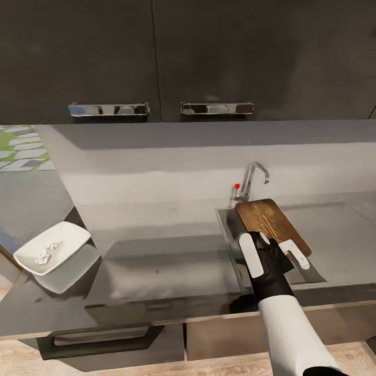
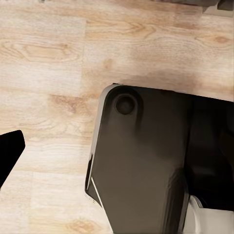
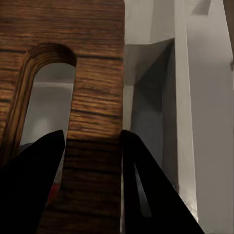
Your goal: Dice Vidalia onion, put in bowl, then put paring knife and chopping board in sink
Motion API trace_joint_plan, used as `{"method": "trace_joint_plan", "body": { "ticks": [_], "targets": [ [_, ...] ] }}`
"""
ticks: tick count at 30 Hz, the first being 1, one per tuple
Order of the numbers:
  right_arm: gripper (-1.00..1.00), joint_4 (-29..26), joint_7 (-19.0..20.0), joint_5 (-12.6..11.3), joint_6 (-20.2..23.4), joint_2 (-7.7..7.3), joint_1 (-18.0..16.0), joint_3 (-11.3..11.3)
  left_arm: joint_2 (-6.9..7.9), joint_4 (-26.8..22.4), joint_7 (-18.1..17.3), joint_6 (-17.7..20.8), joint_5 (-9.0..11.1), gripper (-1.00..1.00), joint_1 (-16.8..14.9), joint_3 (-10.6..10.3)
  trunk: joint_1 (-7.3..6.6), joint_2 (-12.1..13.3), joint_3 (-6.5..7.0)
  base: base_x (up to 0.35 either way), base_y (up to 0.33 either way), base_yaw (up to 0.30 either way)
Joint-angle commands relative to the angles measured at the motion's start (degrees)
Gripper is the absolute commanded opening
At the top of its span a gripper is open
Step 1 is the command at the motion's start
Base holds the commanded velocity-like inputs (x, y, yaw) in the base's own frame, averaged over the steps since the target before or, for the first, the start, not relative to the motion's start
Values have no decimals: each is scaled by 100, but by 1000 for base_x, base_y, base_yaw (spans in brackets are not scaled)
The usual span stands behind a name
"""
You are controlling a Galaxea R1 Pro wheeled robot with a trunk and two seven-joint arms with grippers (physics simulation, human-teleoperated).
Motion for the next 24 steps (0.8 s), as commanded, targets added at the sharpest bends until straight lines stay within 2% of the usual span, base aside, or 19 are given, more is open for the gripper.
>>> {"method": "trace_joint_plan", "body": {
  "ticks": [1, 6, 24],
  "targets": [
    [-100, -7, -17, -13, 38, 4, -5, -9, -1, -7, -32, -1, 42, 100, 2, 7, 5, -12, -19, 191, 0, 0],
    [-100, 2, -9, -22, 39, 4, -5, -12, -1, -4, -34, -1, 42, 100, 2, 7, 5, -12, -65, 89, 0, 0],
    [-100, 133, 6, -31, 39, 4, -5, -11, -1, -5, -35, -1, 42, 100, 3, 7, 5, -12, -229, 3, 0, 0]
  ]
}}
